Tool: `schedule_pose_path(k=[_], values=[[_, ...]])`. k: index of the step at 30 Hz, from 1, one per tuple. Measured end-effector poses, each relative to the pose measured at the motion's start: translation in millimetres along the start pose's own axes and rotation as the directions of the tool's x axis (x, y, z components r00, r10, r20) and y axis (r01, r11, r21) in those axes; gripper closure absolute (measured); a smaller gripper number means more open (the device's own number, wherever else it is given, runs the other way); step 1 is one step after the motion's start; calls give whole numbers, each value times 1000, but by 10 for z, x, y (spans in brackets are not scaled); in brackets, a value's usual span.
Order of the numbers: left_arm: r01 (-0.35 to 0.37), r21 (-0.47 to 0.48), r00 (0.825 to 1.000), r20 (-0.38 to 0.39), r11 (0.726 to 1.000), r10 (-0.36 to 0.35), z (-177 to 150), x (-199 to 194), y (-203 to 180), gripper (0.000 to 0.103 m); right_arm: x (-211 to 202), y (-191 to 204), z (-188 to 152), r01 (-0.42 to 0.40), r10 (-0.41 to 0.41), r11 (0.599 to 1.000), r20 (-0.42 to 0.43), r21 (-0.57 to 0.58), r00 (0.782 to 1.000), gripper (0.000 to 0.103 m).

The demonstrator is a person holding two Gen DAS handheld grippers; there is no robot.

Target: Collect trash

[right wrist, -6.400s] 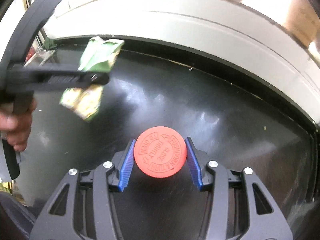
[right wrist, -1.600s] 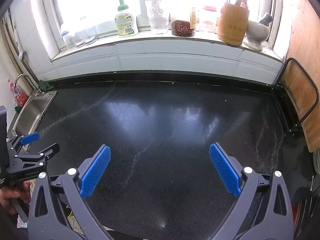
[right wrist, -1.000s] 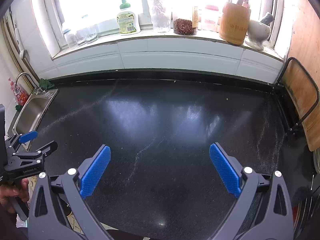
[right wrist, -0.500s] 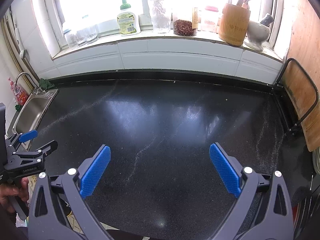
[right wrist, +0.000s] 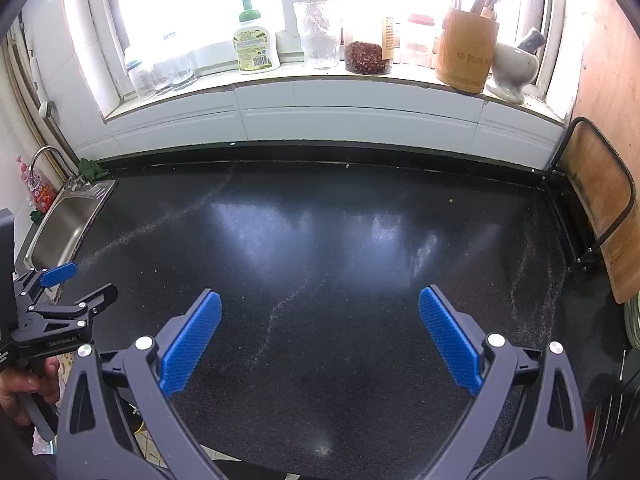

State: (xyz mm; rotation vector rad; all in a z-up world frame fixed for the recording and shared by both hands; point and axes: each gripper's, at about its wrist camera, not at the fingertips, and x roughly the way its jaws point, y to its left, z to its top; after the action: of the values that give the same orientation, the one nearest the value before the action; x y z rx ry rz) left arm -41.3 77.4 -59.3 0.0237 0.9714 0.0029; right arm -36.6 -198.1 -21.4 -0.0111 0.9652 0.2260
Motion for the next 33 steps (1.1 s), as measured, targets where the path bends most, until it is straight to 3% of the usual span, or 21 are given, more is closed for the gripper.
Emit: schedule_pose_path(k=[33], values=[[-4,6,1000,-3,1000,4,10,-4,12,7,6,3,-1,-5,5,1000,-2,-2,1000,7]])
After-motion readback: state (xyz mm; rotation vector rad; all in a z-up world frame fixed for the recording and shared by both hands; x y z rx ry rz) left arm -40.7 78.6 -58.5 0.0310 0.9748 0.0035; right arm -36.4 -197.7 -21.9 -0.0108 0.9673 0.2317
